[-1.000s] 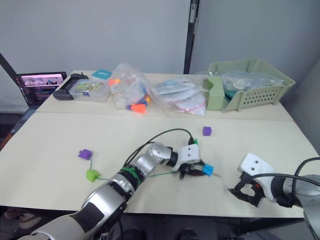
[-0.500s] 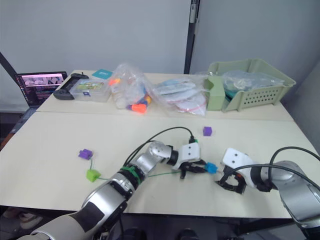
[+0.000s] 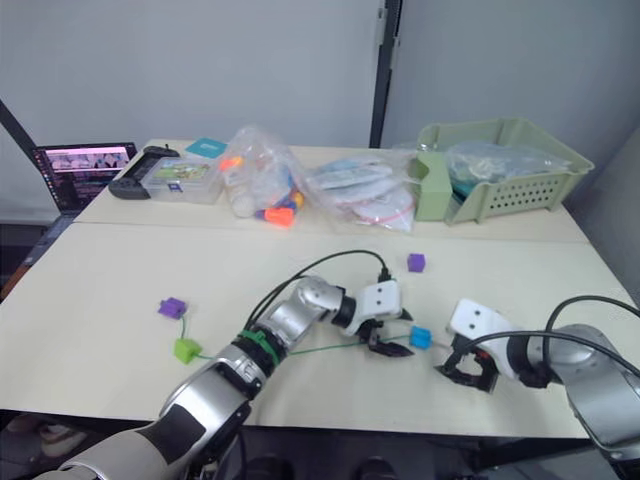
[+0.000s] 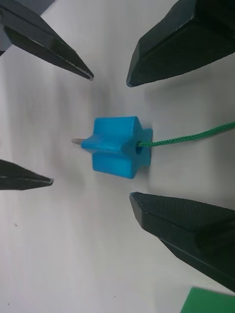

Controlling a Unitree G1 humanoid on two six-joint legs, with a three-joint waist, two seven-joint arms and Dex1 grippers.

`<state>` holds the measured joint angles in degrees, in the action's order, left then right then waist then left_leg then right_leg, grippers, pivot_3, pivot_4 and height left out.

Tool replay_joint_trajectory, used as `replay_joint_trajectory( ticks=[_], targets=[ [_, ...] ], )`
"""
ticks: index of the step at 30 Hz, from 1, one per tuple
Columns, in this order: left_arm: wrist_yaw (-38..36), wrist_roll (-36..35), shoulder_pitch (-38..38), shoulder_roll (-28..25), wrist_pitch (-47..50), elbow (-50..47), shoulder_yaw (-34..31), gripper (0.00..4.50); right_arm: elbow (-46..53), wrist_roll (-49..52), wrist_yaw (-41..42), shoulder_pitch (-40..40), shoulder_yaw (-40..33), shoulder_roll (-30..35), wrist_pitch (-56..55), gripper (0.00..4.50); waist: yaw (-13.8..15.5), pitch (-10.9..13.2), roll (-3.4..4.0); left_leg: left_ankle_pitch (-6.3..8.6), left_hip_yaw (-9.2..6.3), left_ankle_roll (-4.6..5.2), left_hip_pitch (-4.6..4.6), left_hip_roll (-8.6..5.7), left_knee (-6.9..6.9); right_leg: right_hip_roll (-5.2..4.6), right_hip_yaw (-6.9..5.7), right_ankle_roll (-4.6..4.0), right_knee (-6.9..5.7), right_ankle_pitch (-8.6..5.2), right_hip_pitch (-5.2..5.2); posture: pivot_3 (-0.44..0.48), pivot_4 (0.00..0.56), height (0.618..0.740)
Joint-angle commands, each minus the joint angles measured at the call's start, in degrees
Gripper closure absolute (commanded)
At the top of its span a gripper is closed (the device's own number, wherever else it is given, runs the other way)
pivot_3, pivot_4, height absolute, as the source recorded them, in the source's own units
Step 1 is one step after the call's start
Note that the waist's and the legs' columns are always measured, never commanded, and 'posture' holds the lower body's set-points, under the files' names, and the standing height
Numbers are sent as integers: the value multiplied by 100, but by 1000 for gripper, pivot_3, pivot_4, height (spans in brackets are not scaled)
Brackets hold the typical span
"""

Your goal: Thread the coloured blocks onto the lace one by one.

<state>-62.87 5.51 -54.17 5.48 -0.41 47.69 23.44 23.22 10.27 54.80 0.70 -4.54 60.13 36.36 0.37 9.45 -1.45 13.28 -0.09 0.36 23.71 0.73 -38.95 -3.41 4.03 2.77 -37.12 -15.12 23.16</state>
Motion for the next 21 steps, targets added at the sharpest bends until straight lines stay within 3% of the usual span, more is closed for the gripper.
replay_joint_trajectory(
  ticks=[1, 14, 21],
  targets=[
    [237, 2, -235, 275, -39, -30, -32, 852, 226, 38, -71, -76, -297, 66, 39, 0, 3, 0, 0, 0, 0, 0, 0, 0, 0, 0, 0, 0, 0, 0, 0, 0, 150, 737],
    [528, 92, -488, 670, -639, 863, 30, 852, 482, 59, -269, -479, -590, 2, 127, 0, 9, 0, -1, 0, -1, 0, -1, 0, 0, 1, 0, 0, -1, 0, 0, 0, 150, 737],
    [427, 28, -481, 683, -704, 912, -11, 3034, 520, 82, -296, -464, -567, -4, 162, 0, 8, 0, -1, 0, 0, 0, -2, 0, 0, 1, 0, 0, -1, 0, 0, 0, 150, 737]
  ],
)
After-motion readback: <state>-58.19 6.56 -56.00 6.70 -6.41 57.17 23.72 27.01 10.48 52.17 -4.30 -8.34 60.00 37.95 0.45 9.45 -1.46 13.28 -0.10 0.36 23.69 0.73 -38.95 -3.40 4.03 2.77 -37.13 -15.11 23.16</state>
